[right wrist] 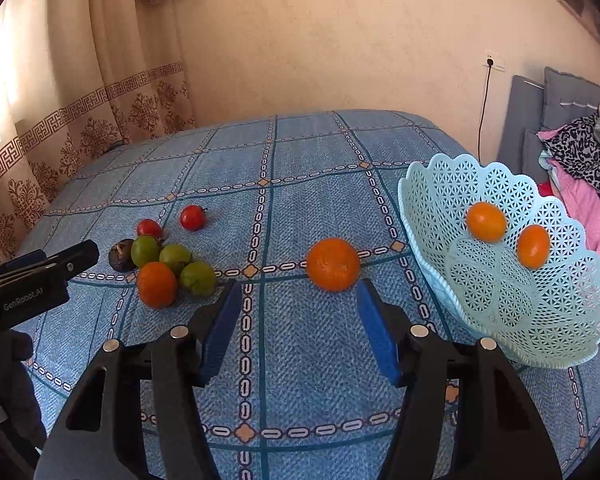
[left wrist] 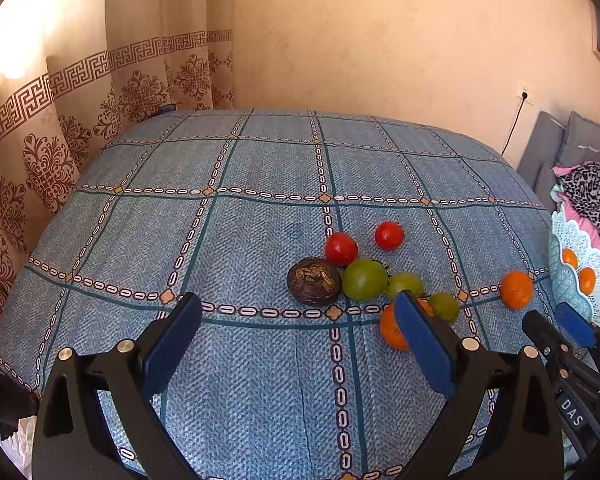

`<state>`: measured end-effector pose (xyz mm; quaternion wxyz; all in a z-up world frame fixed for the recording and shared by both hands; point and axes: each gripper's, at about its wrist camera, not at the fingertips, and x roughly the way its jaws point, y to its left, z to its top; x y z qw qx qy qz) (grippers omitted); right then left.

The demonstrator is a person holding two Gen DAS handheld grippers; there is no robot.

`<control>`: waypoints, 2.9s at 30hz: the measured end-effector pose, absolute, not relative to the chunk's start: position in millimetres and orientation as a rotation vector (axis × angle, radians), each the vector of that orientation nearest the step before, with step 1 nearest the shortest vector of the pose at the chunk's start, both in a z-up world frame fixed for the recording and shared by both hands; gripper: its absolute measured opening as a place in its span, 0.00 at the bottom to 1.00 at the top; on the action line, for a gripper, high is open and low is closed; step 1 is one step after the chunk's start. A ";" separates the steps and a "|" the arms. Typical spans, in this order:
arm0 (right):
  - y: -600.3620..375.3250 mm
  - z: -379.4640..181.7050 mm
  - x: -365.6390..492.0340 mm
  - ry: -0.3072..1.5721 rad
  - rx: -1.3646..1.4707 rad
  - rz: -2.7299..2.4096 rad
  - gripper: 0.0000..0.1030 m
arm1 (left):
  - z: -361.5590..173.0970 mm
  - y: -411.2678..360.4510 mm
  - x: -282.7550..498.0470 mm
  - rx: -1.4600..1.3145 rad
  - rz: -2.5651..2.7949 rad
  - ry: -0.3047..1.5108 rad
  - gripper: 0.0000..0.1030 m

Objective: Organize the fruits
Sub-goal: 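Move the right gripper back to the orange lying on the bed, then grasp the orange with the right gripper, then grasp an orange with the left gripper while the right gripper carries its orange to the basket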

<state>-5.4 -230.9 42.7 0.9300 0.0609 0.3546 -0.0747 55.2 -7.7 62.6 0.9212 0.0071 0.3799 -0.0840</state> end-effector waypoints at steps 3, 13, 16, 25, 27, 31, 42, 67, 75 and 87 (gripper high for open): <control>-230.0 36.3 5.9 0.748 0.093 -0.211 0.60 | 60.0 -3.8 57.8 0.006 -0.170 0.787 0.93; -216.2 18.0 40.0 0.782 -0.010 -0.341 0.60 | 52.6 2.6 61.1 -0.010 -0.168 0.802 0.93; -217.7 15.7 40.5 0.788 0.013 -0.352 0.60 | 50.8 6.0 63.2 -0.010 -0.166 0.803 0.93; -240.1 14.3 40.9 0.793 0.119 -0.355 0.60 | 48.1 10.9 66.2 -0.027 -0.164 0.813 0.93; -252.4 9.0 43.5 0.819 0.198 -0.329 0.60 | 48.2 11.0 65.9 -0.027 -0.164 0.812 0.93; -260.7 8.7 44.8 0.819 0.242 -0.303 0.60 | 47.2 11.5 67.1 -0.029 -0.165 0.816 0.93; -250.6 9.0 52.8 0.826 0.210 -0.252 0.39 | 46.4 6.5 64.3 -0.024 -0.193 0.816 0.93; -252.4 23.6 6.1 0.776 0.272 -0.126 0.39 | 18.6 -60.5 61.2 0.034 -0.442 0.900 0.64; -253.2 29.2 -2.5 0.752 0.281 -0.094 0.39 | 20.1 -71.4 55.4 0.054 -0.496 0.885 0.38; -261.5 54.0 -26.5 0.680 0.302 -0.079 0.39 | 41.6 -72.9 36.6 0.062 -0.504 0.853 0.38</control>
